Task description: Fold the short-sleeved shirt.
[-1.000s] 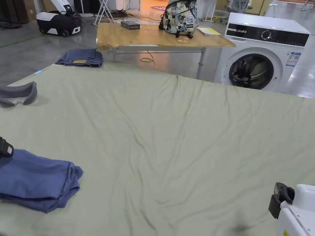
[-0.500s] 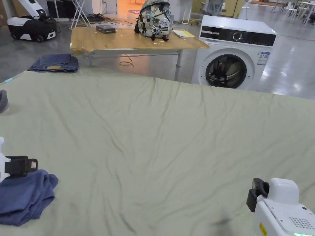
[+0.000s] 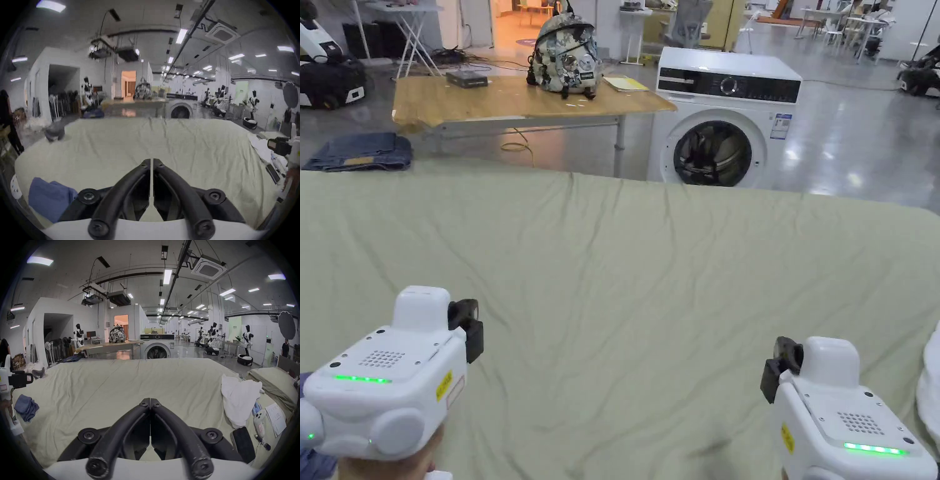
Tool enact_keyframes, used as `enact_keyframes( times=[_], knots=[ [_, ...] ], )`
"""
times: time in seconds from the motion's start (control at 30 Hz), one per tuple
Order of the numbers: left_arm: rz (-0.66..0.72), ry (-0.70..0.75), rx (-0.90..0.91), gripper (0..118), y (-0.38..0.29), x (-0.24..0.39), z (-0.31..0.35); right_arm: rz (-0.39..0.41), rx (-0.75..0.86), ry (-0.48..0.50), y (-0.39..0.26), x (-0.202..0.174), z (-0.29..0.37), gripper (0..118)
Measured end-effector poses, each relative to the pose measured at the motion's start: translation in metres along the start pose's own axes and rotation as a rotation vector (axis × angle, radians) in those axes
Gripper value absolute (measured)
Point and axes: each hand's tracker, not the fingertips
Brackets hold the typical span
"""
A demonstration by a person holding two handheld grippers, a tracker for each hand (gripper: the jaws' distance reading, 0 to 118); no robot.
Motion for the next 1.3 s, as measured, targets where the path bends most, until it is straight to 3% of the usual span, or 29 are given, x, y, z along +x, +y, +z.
enact_keyframes(
  times=[0.23, 0.97, 1.0, 1.03, 1.1, 1.2, 1.3],
  knots=[
    [0.018, 0.036, 0.088, 0, 0.006, 0.047, 0.014, -0.007, 0.047, -0.018, 0.004, 0.0, 0.002, 0],
    [-0.095, 0.12, 0.161, 0, 0.007, 0.067, 0.025, 0.002, 0.123, -0.043, 0.01, -0.005, 0.003, 0],
    [-0.097, 0.12, 0.164, 5, 0.009, 0.068, 0.025, 0.007, 0.124, -0.05, 0.01, -0.006, 0.004, 7],
    [-0.097, 0.119, 0.17, 13, 0.009, 0.067, 0.026, 0.01, 0.124, -0.055, 0.011, -0.006, 0.004, 21],
    [-0.083, 0.101, 0.177, 34, 0.012, 0.065, 0.026, 0.011, 0.127, -0.054, 0.011, -0.006, 0.004, 62],
    [-0.074, 0.114, 0.184, 77, 0.017, 0.063, 0.026, 0.019, 0.144, -0.056, 0.012, -0.007, 0.004, 70],
    [-0.057, 0.123, 0.196, 81, 0.02, 0.06, 0.026, 0.036, 0.153, -0.055, 0.014, -0.009, 0.004, 93]
  ],
)
